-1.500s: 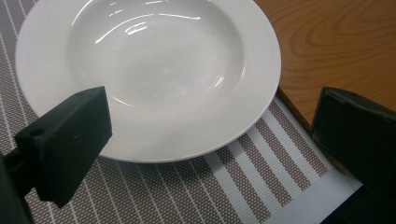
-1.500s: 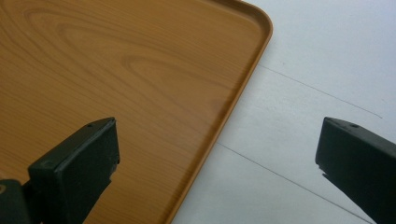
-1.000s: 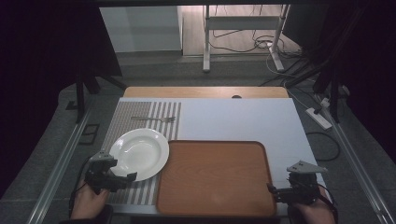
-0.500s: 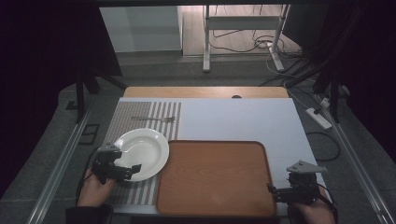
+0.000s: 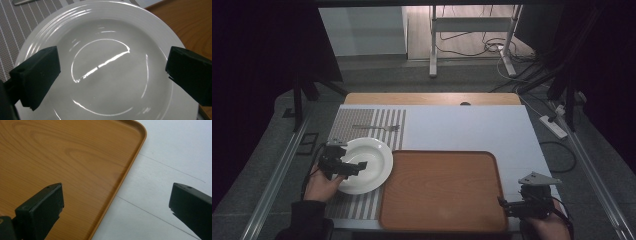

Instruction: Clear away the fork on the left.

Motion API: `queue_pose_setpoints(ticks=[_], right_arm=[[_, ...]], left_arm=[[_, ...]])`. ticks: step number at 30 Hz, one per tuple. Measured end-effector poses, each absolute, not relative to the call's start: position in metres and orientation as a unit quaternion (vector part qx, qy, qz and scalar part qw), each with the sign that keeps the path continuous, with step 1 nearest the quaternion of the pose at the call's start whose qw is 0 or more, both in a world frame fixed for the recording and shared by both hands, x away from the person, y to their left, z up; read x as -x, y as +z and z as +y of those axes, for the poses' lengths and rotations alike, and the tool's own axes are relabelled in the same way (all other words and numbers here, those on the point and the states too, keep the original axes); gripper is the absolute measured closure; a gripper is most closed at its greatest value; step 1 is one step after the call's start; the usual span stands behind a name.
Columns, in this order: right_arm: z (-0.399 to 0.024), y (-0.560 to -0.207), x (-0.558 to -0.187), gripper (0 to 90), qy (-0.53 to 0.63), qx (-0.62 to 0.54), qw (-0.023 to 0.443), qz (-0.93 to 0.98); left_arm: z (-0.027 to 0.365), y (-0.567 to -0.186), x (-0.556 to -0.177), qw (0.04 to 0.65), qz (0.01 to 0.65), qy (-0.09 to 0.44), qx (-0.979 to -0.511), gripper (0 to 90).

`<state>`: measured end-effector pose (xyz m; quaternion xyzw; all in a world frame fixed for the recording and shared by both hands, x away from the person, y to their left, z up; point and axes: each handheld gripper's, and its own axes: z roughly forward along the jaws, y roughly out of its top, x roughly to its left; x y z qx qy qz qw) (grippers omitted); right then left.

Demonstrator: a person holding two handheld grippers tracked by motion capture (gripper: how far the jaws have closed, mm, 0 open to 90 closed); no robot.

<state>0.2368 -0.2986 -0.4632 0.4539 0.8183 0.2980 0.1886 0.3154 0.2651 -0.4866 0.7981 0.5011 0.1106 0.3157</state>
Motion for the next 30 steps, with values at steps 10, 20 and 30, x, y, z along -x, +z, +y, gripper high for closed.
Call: queue_pose_setpoints(ticks=[10, 20, 30], right_arm=[[-0.298, -0.463, -0.237, 0.2, 0.296, -0.453, 0.188, 0.819], [-0.298, -0.464, -0.237, 0.2, 0.295, -0.453, 0.188, 0.82], [-0.298, -0.464, -0.237, 0.2, 0.293, -0.453, 0.187, 0.821]], left_arm=[[0.266, -0.483, -0.352, 0.312, 0.496, 0.115, -0.802, 0.1], [0.274, -0.487, -0.384, 0.313, 0.498, 0.103, -0.802, 0.0], [0.272, -0.493, -0.41, 0.3, 0.5, 0.098, -0.806, 5.2]])
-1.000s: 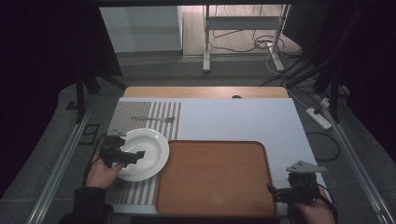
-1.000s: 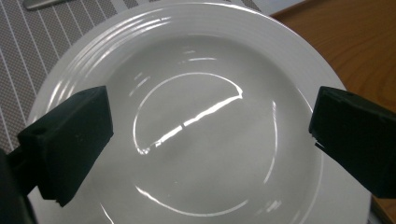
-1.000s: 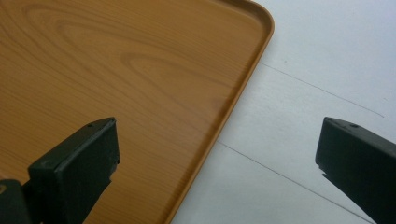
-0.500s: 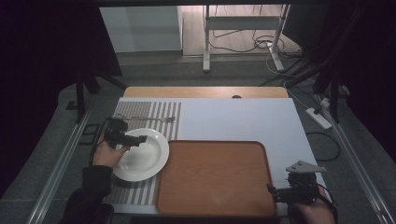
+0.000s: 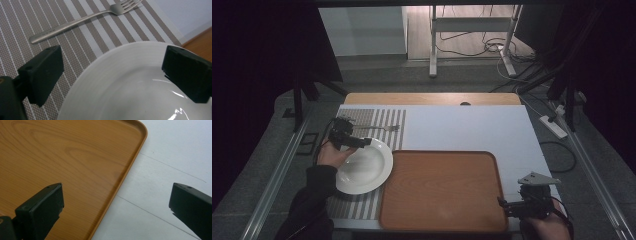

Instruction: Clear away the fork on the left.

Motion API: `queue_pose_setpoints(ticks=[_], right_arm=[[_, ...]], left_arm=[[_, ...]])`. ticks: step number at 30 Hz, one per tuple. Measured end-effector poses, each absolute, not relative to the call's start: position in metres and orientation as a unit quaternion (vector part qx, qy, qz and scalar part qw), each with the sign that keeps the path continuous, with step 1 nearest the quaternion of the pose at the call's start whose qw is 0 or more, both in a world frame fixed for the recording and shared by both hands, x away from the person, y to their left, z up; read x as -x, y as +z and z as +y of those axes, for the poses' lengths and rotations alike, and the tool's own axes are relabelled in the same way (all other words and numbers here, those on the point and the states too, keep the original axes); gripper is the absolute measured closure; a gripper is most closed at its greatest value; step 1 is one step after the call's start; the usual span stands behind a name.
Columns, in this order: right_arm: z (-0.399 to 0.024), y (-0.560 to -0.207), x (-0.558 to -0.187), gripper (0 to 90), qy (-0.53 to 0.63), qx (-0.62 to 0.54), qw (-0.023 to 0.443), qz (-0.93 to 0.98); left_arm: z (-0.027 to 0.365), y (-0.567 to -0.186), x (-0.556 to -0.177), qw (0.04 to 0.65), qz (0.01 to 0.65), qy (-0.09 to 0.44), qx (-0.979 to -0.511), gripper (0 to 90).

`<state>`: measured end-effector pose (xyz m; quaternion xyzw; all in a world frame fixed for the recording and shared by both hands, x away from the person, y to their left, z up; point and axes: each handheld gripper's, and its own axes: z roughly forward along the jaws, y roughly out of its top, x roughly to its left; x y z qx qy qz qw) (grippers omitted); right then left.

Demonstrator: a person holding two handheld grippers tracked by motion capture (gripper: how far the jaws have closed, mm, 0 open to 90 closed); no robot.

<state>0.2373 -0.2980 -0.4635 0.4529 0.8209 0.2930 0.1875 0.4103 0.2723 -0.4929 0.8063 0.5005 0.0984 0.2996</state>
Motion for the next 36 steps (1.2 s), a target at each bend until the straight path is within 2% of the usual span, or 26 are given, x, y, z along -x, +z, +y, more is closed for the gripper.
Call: queue_pose_setpoints(ticks=[3, 4, 6, 7, 8, 9, 10, 11, 12, 13, 14, 15, 17, 18, 28, 36], right_arm=[[-0.298, -0.464, -0.237, 0.2, 0.293, -0.453, 0.187, 0.821], [-0.298, -0.464, -0.237, 0.2, 0.293, -0.453, 0.187, 0.821], [-0.298, -0.464, -0.237, 0.2, 0.293, -0.453, 0.187, 0.821], [-0.298, -0.464, -0.237, 0.2, 0.294, -0.453, 0.187, 0.82], [-0.298, -0.464, -0.237, 0.2, 0.294, -0.453, 0.187, 0.82], [-0.298, -0.464, -0.238, 0.2, 0.294, -0.453, 0.187, 0.82], [-0.298, -0.464, -0.238, 0.2, 0.294, -0.453, 0.187, 0.82], [-0.298, -0.464, -0.238, 0.2, 0.294, -0.453, 0.186, 0.82], [-0.298, -0.464, -0.238, 0.2, 0.294, -0.453, 0.186, 0.82], [-0.298, -0.464, -0.238, 0.2, 0.294, -0.453, 0.186, 0.821], [-0.298, -0.464, -0.238, 0.2, 0.294, -0.454, 0.186, 0.82], [-0.298, -0.464, -0.238, 0.2, 0.294, -0.454, 0.186, 0.82], [-0.298, -0.464, -0.238, 0.2, 0.294, -0.454, 0.186, 0.82], [-0.298, -0.464, -0.238, 0.2, 0.295, -0.454, 0.186, 0.82], [-0.299, -0.464, -0.238, 0.2, 0.295, -0.455, 0.184, 0.82], [-0.299, -0.464, -0.238, 0.2, 0.296, -0.454, 0.183, 0.82]], left_arm=[[0.273, -0.494, -0.419, 0.296, 0.501, 0.095, -0.807, 10.2], [0.273, -0.494, -0.425, 0.292, 0.5, 0.093, -0.81, 16.0], [0.273, -0.495, -0.428, 0.288, 0.5, 0.094, -0.811, 18.0], [0.273, -0.495, -0.432, 0.285, 0.501, 0.092, -0.812, 32.5], [0.273, -0.495, -0.434, 0.283, 0.5, 0.089, -0.814, 32.5], [0.272, -0.495, -0.438, 0.277, 0.498, 0.088, -0.817, 42.0], [0.272, -0.496, -0.441, 0.276, 0.496, 0.087, -0.818, 42.0], [0.272, -0.496, -0.444, 0.271, 0.494, 0.085, -0.822, 55.1], [0.272, -0.497, -0.447, 0.267, 0.496, 0.086, -0.822, 55.1], [0.272, -0.497, -0.45, 0.263, 0.496, 0.083, -0.823, 60.3], [0.273, -0.498, -0.454, 0.26, 0.497, 0.077, -0.824, 74.9], [0.273, -0.499, -0.456, 0.256, 0.5, 0.076, -0.824, 74.9], [0.274, -0.501, -0.464, 0.25, 0.507, 0.067, -0.823, 86.7], [0.275, -0.502, -0.47, 0.245, 0.512, 0.066, -0.821, 89.1], [0.278, -0.514, -0.495, 0.22, 0.536, 0.093, -0.809, 89.2], [0.286, -0.521, -0.51, 0.208, 0.553, 0.095, -0.801, 89.1]])
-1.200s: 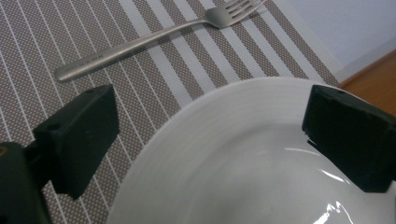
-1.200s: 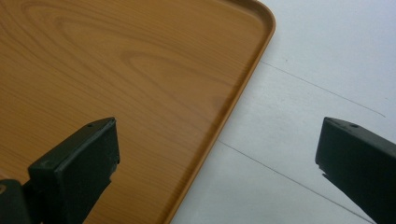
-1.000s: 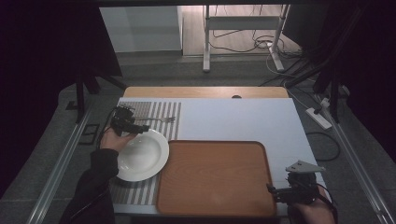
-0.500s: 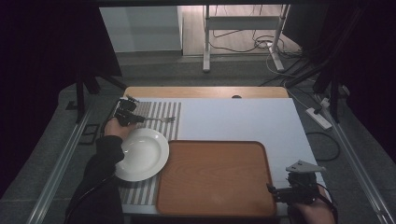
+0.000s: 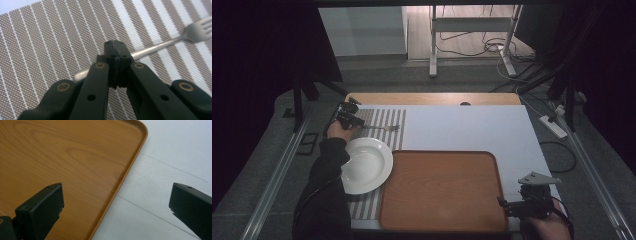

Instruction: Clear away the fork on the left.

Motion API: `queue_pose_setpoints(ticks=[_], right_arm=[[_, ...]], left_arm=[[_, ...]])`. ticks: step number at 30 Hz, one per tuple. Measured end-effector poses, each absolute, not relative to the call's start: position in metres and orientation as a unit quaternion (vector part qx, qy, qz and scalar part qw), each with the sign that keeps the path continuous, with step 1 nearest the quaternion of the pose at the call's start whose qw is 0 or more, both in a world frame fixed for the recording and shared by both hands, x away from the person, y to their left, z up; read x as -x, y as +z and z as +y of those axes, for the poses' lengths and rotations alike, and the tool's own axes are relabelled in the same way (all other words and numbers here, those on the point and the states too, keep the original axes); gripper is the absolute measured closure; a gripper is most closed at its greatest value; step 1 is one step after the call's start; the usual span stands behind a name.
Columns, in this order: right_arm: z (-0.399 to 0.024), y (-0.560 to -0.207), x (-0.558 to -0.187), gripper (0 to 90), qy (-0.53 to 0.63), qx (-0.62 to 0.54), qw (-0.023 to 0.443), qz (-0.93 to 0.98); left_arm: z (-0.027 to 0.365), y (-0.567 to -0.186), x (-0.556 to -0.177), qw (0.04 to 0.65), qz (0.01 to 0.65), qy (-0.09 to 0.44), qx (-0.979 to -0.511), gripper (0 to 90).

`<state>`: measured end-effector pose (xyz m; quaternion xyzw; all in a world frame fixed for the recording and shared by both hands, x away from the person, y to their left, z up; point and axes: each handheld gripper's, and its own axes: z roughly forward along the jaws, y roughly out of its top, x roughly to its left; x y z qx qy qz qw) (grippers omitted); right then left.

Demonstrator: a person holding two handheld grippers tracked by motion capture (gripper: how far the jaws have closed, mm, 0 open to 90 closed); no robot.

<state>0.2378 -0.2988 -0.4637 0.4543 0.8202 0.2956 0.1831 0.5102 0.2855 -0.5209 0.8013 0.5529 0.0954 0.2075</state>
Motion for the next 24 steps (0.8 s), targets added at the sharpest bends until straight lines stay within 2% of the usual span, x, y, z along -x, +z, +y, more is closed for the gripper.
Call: queue_pose_setpoints(ticks=[10, 24], right_arm=[[-0.299, -0.464, -0.238, 0.2, 0.296, -0.452, 0.183, 0.821], [-0.297, -0.464, -0.238, 0.2, 0.292, -0.45, 0.184, 0.824]], left_arm=[[0.297, -0.527, -0.512, 0.207, 0.564, 0.08, -0.795, 89.2], [0.291, -0.523, -0.48, 0.2, 0.512, 0.034, -0.835, 89.1]])
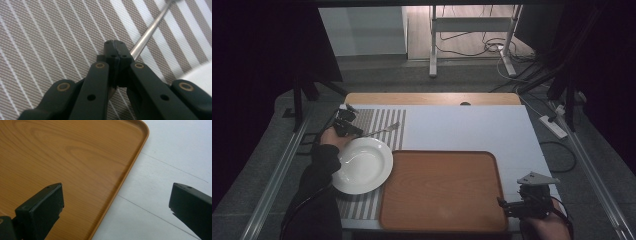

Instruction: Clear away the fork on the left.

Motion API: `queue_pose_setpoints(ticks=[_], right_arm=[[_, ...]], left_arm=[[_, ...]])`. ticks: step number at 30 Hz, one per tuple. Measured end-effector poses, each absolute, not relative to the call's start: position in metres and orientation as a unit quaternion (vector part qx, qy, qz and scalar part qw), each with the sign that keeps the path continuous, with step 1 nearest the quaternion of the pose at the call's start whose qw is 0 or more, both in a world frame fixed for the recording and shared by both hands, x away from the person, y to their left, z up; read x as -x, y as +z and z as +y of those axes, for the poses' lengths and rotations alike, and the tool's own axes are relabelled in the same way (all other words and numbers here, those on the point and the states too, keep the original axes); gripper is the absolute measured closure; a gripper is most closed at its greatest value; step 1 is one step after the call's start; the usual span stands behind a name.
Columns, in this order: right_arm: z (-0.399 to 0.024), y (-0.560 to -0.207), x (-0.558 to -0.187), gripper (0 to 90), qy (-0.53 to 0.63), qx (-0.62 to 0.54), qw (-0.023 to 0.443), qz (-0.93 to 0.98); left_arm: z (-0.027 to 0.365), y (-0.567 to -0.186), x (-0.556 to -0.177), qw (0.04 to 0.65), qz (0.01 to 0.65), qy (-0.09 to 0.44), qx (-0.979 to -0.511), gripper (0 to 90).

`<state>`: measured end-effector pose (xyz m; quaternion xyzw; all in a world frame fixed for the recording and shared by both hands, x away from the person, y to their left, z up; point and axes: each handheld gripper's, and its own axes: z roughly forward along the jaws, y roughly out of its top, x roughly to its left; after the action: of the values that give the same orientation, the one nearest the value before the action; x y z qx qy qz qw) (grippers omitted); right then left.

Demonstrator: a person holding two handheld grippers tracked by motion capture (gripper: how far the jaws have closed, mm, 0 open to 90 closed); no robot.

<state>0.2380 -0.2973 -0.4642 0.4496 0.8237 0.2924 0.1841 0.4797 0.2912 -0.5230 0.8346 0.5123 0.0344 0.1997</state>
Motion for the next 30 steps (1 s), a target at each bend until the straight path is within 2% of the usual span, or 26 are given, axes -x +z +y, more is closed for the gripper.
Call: queue_pose_setpoints(ticks=[10, 14, 15, 16, 17, 18, 19, 20, 21, 22, 27, 30], right_arm=[[-0.297, -0.464, -0.238, 0.2, 0.29, -0.448, 0.184, 0.825], [-0.297, -0.464, -0.238, 0.2, 0.29, -0.448, 0.184, 0.825], [-0.297, -0.464, -0.238, 0.2, 0.29, -0.448, 0.184, 0.825], [-0.297, -0.464, -0.238, 0.2, 0.29, -0.448, 0.184, 0.825], [-0.297, -0.464, -0.238, 0.2, 0.29, -0.448, 0.184, 0.825], [-0.297, -0.464, -0.238, 0.2, 0.29, -0.448, 0.184, 0.825], [-0.297, -0.464, -0.238, 0.2, 0.29, -0.448, 0.184, 0.825], [-0.297, -0.464, -0.238, 0.2, 0.29, -0.448, 0.184, 0.825], [-0.297, -0.464, -0.238, 0.2, 0.29, -0.448, 0.184, 0.825], [-0.297, -0.464, -0.238, 0.2, 0.29, -0.448, 0.184, 0.825], [-0.297, -0.464, -0.238, 0.3, 0.29, -0.447, 0.184, 0.826], [-0.297, -0.464, -0.238, 0.2, 0.291, -0.446, 0.184, 0.826]], left_arm=[[0.288, -0.521, -0.476, 0.194, 0.496, 0.02, -0.846, 88.1], [0.29, -0.517, -0.478, 0.211, 0.501, 0.031, -0.839, 75.8], [0.289, -0.514, -0.479, 0.213, 0.501, 0.039, -0.838, 64.4], [0.288, -0.513, -0.48, 0.215, 0.501, 0.041, -0.837, 64.4], [0.287, -0.511, -0.482, 0.219, 0.499, 0.045, -0.837, 60.3], [0.285, -0.509, -0.482, 0.221, 0.498, 0.049, -0.837, 53.7], [0.283, -0.508, -0.484, 0.225, 0.496, 0.052, -0.837, 42.9], [0.282, -0.507, -0.484, 0.227, 0.494, 0.051, -0.838, 42.9], [0.279, -0.507, -0.486, 0.23, 0.489, 0.048, -0.84, 34.7], [0.276, -0.507, -0.486, 0.229, 0.485, 0.049, -0.842, 34.7], [0.257, -0.514, -0.493, 0.215, 0.469, 0.044, -0.856, 9.3], [0.252, -0.517, -0.496, 0.209, 0.468, 0.047, -0.857, 6.3]])
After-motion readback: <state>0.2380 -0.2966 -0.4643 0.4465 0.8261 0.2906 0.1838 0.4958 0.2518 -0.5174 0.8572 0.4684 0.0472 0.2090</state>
